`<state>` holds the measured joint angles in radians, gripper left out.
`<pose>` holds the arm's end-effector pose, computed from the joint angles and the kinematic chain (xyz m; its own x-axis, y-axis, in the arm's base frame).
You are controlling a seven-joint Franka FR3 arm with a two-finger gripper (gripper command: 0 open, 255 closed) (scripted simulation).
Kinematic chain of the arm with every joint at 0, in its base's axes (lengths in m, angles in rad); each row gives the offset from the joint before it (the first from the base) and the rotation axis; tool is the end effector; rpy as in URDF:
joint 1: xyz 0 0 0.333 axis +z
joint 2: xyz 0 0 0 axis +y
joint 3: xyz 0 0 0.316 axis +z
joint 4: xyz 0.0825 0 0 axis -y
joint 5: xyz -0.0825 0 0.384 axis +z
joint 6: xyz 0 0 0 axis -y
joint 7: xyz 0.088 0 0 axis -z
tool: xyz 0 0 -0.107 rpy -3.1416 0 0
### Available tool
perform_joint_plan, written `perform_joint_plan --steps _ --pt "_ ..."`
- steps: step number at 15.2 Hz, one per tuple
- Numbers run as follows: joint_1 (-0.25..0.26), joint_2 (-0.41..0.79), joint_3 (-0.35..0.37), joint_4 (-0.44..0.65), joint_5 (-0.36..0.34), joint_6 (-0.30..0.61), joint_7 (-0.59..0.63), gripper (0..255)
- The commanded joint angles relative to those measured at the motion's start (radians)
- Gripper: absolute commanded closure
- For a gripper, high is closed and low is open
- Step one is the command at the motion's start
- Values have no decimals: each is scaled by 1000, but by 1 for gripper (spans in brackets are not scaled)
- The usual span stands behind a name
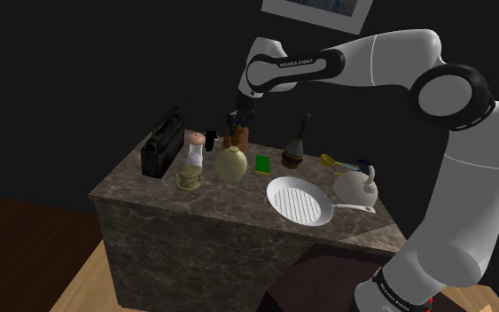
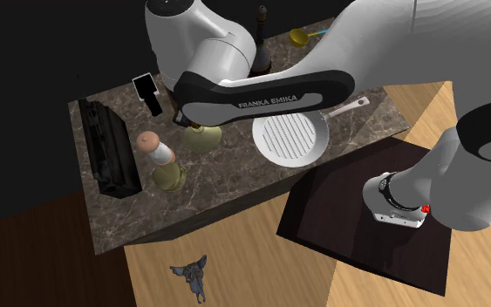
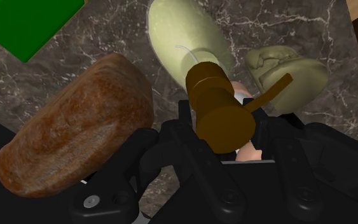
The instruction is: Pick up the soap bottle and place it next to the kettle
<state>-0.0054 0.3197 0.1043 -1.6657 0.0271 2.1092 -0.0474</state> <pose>0.6600 0.0600 0.4336 0.9844 0.1219 0.1270 0.1293 -0.9903 -0.0515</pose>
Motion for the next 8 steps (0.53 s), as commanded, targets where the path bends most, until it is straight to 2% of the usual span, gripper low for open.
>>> perform_joint_plan --steps 1,8 --pt "0 0 0 0 0 -1 0 255" --pt "0 -19 1 68 1 -87 3 255"
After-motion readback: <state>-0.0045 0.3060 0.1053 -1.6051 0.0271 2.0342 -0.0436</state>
